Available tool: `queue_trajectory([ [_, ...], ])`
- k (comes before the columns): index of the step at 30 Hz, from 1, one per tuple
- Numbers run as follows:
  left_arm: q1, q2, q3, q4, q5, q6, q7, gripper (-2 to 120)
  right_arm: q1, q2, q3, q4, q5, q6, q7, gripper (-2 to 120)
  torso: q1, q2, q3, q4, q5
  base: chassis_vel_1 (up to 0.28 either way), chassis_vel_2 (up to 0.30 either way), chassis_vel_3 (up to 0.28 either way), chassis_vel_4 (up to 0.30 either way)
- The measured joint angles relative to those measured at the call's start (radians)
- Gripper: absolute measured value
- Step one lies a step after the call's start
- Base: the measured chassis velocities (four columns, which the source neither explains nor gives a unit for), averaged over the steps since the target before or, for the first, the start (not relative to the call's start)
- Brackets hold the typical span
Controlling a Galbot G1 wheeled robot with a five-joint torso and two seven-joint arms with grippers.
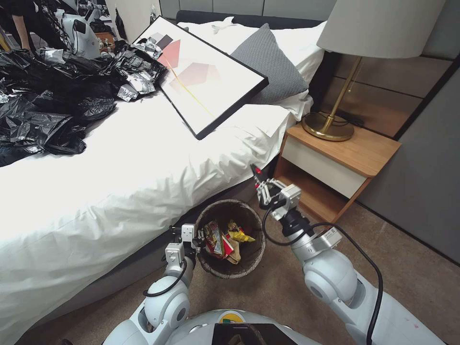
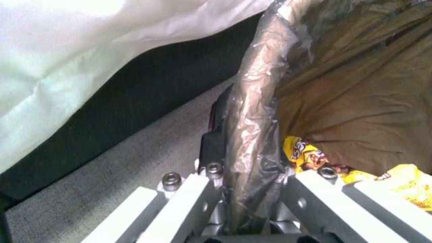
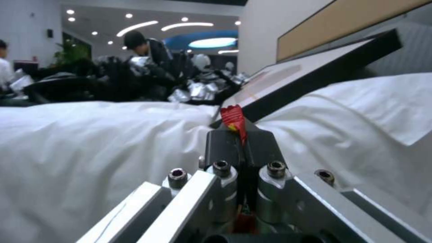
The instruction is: Pick up the trash bin, then pick up the garbage from the floor and place it into the trash bin.
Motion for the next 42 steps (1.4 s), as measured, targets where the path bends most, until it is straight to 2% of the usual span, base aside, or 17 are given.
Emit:
queue_trajectory([
  [3,0.002,0.000,0.000,-0.003,0.002,0.002,0.000,2,-0.019,-0.054,-0.054,0.028,0.018,0.008,-0.045,0,0.000,0.000,0.000,-0.0001,-0.0001,0.000,0.000,0.000,0.000],
  [8,0.014,0.001,0.001,-0.012,0.010,0.002,0.001,2,-0.019,-0.094,-0.155,0.008,0.001,0.010,-0.050,0,0.000,0.000,0.000,-0.0001,-0.0001,0.000,0.000,0.000,0.000],
  [9,0.014,0.001,0.001,-0.012,0.010,0.002,0.001,2,-0.019,-0.094,-0.155,0.008,0.001,0.010,-0.050,0,0.000,0.000,0.000,-0.0001,-0.0001,0.000,0.000,0.000,0.000],
  [15,0.019,0.000,0.002,-0.022,0.014,0.001,0.001,2,0.011,-0.092,-0.307,-0.098,-0.069,0.026,-0.050,0,0.000,0.000,0.000,0.0000,-0.0001,0.000,0.000,0.000,0.000],
  [26,0.020,0.000,-0.004,-0.028,0.015,-0.001,0.002,2,0.027,-0.065,-0.374,-0.227,-0.142,0.040,-0.043,-2,0.000,0.000,0.000,0.0000,0.0000,0.000,0.000,0.000,0.000],
  [29,0.019,-0.001,-0.005,-0.028,0.014,-0.001,0.002,2,0.024,-0.066,-0.374,-0.231,-0.151,0.038,-0.043,5,0.000,0.000,0.000,-0.0001,-0.0001,0.000,0.000,0.000,0.000],
  [32,0.017,-0.003,-0.005,-0.027,0.014,-0.002,0.002,2,0.015,-0.068,-0.370,-0.234,-0.163,0.032,-0.037,21,0.000,0.000,0.000,-0.0001,0.0000,0.000,0.000,0.000,0.000],
  [33,0.017,-0.003,-0.005,-0.027,0.014,-0.002,0.002,2,0.015,-0.068,-0.370,-0.234,-0.163,0.032,-0.037,21,0.000,0.000,0.000,-0.0001,0.0000,0.000,0.000,0.000,0.000],
  [36,0.016,-0.006,-0.004,-0.026,0.014,-0.002,0.002,2,0.010,-0.064,-0.366,-0.234,-0.169,0.029,-0.031,34,0.000,0.000,0.000,-0.0001,0.0000,0.000,0.000,0.000,0.000],
  [40,0.016,-0.006,-0.004,-0.025,0.014,-0.002,0.002,2,0.008,-0.063,-0.366,-0.234,-0.172,0.028,-0.030,41,0.000,0.000,0.000,-0.0001,0.0000,0.000,0.000,0.000,0.000],
  [42,0.016,-0.006,-0.004,-0.025,0.014,-0.003,0.002,2,0.006,-0.061,-0.365,-0.234,-0.174,0.027,-0.029,50,0.000,0.000,0.000,-0.0001,0.0000,0.000,0.000,0.000,0.000],
])
